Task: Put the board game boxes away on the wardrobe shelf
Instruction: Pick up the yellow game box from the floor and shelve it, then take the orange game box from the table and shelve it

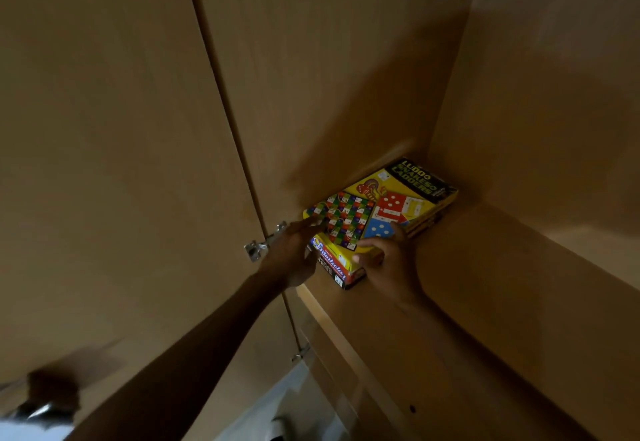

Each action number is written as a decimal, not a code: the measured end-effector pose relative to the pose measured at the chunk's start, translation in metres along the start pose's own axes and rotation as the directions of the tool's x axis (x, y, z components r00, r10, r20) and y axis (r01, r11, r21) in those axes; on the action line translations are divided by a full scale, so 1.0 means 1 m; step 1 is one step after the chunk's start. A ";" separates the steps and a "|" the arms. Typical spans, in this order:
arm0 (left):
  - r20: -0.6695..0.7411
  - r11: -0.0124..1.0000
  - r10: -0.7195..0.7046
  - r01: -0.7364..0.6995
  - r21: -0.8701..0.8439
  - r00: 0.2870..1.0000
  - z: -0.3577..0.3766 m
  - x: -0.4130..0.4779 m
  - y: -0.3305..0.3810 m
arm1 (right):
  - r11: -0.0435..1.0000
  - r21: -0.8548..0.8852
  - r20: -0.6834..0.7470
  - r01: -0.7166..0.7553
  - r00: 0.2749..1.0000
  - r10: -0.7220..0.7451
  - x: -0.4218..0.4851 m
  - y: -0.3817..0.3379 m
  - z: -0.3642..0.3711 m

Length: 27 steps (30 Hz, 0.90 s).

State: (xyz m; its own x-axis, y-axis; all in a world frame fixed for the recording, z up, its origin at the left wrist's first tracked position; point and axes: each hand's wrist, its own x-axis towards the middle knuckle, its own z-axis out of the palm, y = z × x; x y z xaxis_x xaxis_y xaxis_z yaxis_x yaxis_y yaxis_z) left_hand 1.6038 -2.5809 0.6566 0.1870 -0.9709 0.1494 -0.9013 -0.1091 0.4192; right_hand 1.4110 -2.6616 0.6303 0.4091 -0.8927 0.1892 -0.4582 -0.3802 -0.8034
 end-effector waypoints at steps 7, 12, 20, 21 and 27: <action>-0.060 0.872 -0.316 0.265 -0.411 0.947 0.012 -0.066 -0.011 | 0.990 0.023 -0.174 0.137 0.976 -0.131 -0.053 -0.015 0.009; -0.059 0.752 -0.451 0.344 -0.562 0.890 0.012 -0.162 -0.030 | 0.972 0.149 -0.050 0.181 0.983 -0.175 -0.108 -0.035 0.039; -0.129 0.576 -0.709 0.465 -0.672 0.693 -0.012 -0.373 -0.064 | 0.979 0.188 0.297 0.079 0.945 -0.134 -0.226 -0.102 0.129; -0.139 0.553 -0.741 0.478 -0.682 0.657 -0.017 -0.409 -0.068 | 0.974 0.210 0.332 0.079 0.932 -0.148 -0.248 -0.114 0.145; -0.228 0.404 -0.900 0.509 -0.761 0.373 -0.047 -0.591 -0.079 | 0.942 0.311 0.597 0.125 0.745 -0.296 -0.373 -0.185 0.228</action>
State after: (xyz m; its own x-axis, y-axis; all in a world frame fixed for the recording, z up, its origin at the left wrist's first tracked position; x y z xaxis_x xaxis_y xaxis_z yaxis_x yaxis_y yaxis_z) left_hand 1.5826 -1.9889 0.5770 0.9696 -0.2150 -0.1171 0.0285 -0.3759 0.9262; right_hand 1.5235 -2.2031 0.5798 0.9119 -0.4082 0.0420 -0.1348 -0.3946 -0.9089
